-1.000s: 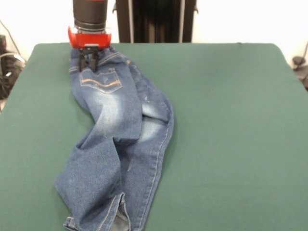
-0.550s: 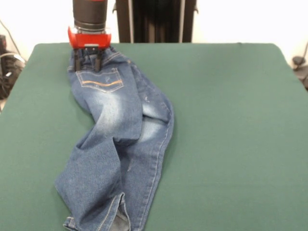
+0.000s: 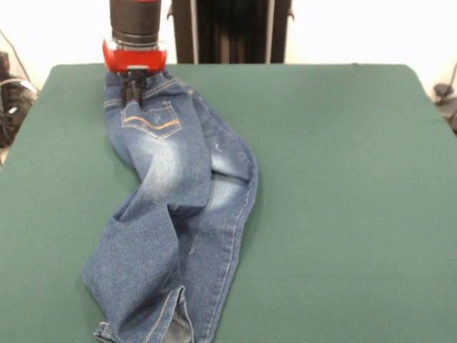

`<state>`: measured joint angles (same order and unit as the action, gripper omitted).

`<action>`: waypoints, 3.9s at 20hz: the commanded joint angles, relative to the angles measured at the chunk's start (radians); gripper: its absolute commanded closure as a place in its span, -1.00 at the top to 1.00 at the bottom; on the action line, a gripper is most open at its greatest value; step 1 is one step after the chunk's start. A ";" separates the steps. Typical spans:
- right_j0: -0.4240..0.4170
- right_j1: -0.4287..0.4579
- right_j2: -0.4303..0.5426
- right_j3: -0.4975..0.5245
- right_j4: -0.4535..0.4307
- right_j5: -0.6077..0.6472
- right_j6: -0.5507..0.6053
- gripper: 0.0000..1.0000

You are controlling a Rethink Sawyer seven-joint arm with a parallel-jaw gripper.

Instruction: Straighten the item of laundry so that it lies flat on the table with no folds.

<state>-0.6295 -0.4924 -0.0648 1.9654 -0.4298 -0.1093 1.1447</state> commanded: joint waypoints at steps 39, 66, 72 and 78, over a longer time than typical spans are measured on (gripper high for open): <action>0.188 0.120 -0.087 0.385 0.244 -0.162 0.360 -1.00; 0.230 -0.088 0.063 0.295 0.274 -0.027 0.274 1.00; 0.250 -0.128 0.104 0.215 0.298 0.029 0.283 1.00; 0.257 -0.086 0.116 0.141 0.299 0.036 0.268 1.00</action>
<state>-0.4111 -0.5982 -0.1153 2.2808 -0.2153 -0.1065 1.2042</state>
